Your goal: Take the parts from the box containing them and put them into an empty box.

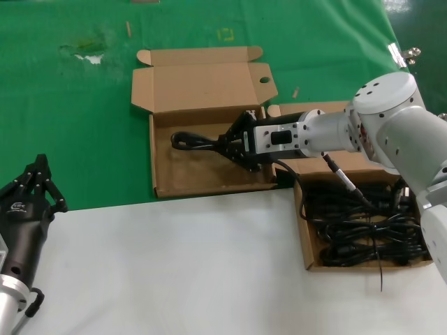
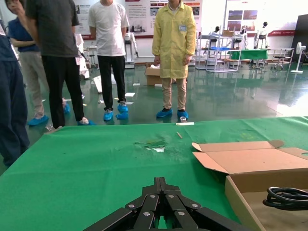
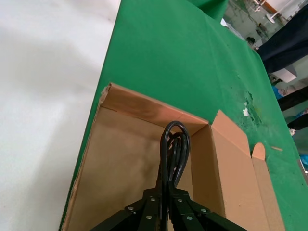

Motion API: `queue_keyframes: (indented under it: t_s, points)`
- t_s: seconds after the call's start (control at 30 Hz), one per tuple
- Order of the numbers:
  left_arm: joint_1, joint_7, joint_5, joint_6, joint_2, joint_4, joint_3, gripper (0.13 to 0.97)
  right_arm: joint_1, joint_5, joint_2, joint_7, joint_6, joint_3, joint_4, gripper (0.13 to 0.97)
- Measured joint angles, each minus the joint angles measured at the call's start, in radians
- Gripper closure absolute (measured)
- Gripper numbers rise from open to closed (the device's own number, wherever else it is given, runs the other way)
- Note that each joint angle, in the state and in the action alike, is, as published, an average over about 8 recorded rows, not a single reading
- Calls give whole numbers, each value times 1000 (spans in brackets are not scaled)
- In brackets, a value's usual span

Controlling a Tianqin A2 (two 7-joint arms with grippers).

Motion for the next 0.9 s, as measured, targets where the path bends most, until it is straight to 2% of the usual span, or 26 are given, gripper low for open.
queue_keyframes:
  t_s: [0.2, 0.5, 0.8, 0.9]
  points:
    - [0, 0, 0, 0, 0, 0, 0, 957, -3, -7, 0, -4, 5, 3, -1, 945]
    - [0, 0, 0, 0, 0, 0, 0, 957, -3, -12, 3, -7, 1, 10, -1, 874]
    - [0, 0, 0, 0, 0, 0, 0, 957, 7, -5, 19, 15, -22, 28, 6, 742]
    - [0, 0, 0, 0, 0, 0, 0, 957, 11, -1, 30, 30, -35, 34, 15, 668]
